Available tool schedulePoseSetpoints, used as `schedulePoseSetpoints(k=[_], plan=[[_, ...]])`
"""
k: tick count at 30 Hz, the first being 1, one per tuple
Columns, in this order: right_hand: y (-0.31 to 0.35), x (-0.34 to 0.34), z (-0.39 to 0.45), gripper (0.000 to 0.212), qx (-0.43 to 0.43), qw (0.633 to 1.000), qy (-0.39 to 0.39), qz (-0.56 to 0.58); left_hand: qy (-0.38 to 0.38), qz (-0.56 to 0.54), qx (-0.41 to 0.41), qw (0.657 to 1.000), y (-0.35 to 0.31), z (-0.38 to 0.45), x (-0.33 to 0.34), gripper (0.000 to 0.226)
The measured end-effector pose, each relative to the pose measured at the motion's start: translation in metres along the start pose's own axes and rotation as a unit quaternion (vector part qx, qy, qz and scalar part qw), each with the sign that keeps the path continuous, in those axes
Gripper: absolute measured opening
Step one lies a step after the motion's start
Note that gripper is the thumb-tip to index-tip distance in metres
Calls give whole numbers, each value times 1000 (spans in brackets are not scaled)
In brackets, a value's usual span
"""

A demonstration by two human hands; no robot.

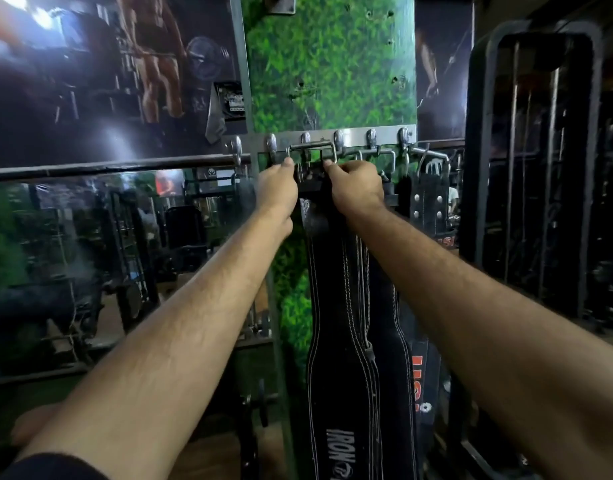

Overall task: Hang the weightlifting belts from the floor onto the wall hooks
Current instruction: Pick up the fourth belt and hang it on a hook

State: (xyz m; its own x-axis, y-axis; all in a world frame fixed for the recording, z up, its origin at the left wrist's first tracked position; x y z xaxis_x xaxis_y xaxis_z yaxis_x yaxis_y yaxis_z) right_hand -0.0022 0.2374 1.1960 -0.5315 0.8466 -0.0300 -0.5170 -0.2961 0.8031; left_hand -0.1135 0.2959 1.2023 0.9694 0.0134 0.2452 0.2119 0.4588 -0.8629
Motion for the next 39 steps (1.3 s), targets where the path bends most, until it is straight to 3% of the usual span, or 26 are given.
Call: schedulePoseSetpoints(k=[5,9,13,16,21,24,31,33,35,39], plan=[[1,9,11,42,41,998,27,-41,-15,31,-53,998,2,16,7,39],[-12,9,-3,43,13,997,34,-69,-15,13,-55,998,17,6,4,42],[-36,8,-39,45,-28,997,15,68,37,-71,-50,996,34,-18,-6,38],[-72,12,-67,45,-25,983,62,170,71,-107,-54,990,47,-38,-14,28],[-111,11,-90,3,-31,968,143,205,71,-41,-29,996,80,-73,-24,19],[-127,6,-99,26,-8,969,162,187,60,-17,0,998,99,-92,-28,13],[-191,3,-141,45,27,969,210,124,63,42,-23,997,167,-126,-59,44],[-219,0,-165,37,53,961,235,133,79,62,-30,995,195,-141,-73,40],[-243,-2,-189,20,91,948,248,176,99,67,-32,992,221,-157,-87,21],[-268,1,-210,22,134,946,217,200,94,58,-28,993,254,-169,-108,14]])
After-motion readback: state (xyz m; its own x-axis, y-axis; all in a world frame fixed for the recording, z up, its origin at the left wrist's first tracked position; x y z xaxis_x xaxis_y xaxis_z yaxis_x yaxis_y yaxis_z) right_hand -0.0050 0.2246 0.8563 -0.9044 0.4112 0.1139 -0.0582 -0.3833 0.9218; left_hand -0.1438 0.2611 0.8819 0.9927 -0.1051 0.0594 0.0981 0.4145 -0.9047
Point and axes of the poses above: each hand's wrist, its own z-axis towards the middle knuckle, its own x-axis out of the palm, y = z × x, the point moved 1 cm from there along z, towards the middle knuckle, and after that the axes turned 8 degrees about -y, right-handed, at the moved point
